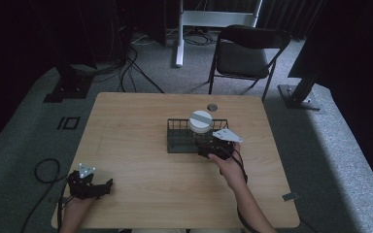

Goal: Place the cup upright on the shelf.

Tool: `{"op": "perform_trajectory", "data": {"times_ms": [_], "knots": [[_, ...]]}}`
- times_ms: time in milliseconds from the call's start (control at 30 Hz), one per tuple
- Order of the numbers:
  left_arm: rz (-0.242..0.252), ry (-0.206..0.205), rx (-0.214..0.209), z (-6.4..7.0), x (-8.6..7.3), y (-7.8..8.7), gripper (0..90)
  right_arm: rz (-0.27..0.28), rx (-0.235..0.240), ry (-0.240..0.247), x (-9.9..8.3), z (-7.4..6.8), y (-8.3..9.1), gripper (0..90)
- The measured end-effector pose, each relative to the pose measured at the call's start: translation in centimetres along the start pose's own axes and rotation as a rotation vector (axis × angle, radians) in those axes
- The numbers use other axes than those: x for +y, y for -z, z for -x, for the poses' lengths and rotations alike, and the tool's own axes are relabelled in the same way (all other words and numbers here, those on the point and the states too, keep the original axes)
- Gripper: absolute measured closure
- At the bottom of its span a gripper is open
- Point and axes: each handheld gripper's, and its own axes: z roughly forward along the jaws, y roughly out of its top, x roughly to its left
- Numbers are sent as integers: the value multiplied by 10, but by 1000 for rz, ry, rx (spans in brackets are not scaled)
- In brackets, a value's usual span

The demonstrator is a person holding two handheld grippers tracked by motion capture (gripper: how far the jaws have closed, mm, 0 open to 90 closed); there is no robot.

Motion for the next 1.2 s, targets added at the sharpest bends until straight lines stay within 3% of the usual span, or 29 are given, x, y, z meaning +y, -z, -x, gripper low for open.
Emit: {"op": "perform_trajectory", "data": {"times_ms": [133,400,600,900,1200], "knots": [[1,1,0,0,0,0,2,1,-9,-7,-4,4,5,136],[1,1,0,0,0,0,2,8,-60,24,-15,13,18,136],[1,1,0,0,0,0,2,23,-71,11,-19,18,28,136],[1,1,0,0,0,0,2,2,-93,9,-32,29,40,136],[1,1,0,0,0,0,2,-22,-100,-22,-43,36,44,134]]}}
